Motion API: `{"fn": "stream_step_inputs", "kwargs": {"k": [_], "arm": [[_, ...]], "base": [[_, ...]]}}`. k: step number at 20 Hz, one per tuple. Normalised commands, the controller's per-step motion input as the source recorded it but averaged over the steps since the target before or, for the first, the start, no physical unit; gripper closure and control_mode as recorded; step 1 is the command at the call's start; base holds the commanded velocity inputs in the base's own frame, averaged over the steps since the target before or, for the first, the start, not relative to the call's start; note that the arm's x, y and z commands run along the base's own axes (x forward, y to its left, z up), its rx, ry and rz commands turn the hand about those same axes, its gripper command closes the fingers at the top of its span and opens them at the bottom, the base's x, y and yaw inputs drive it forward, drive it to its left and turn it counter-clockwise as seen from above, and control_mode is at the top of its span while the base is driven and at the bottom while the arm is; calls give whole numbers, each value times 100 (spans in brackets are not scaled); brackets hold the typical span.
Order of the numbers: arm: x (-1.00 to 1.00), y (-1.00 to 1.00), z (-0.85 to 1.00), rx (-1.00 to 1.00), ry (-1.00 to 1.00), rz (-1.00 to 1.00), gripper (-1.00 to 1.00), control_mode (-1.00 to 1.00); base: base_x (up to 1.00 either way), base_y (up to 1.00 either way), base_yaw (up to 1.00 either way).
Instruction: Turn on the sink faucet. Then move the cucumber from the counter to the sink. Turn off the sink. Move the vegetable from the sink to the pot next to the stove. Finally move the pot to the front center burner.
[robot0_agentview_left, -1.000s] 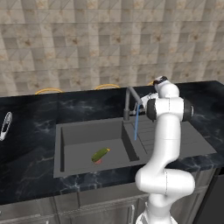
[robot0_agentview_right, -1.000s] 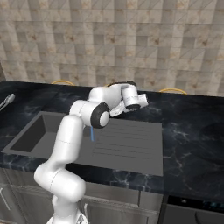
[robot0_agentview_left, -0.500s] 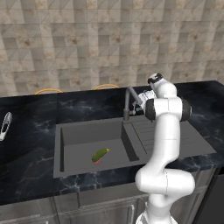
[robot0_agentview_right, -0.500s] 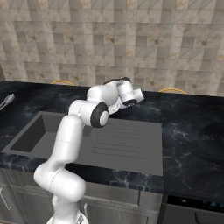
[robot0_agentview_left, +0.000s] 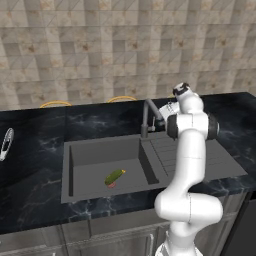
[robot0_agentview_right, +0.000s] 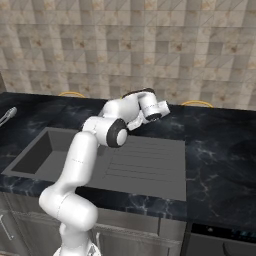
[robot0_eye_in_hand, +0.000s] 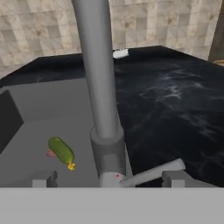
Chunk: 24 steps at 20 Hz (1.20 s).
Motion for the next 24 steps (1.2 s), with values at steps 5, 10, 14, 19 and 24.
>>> {"fn": "stream_step_inputs", "kwargs": {"k": [5,10,14,19,24], "arm": [[-3,-52,-1,1,0,0,-100,-100],[-66,-12,11,0,-4,-2,-100,-100],[-97,13,22,0,-3,-1,-100,-100],[-100,26,21,0,-5,-4,-100,-100],[-100,41,45,-4,-5,-7,-100,-100]], "base": [[0,0,0],[0,0,0],[0,0,0],[0,0,0],[0,0,0]]}}
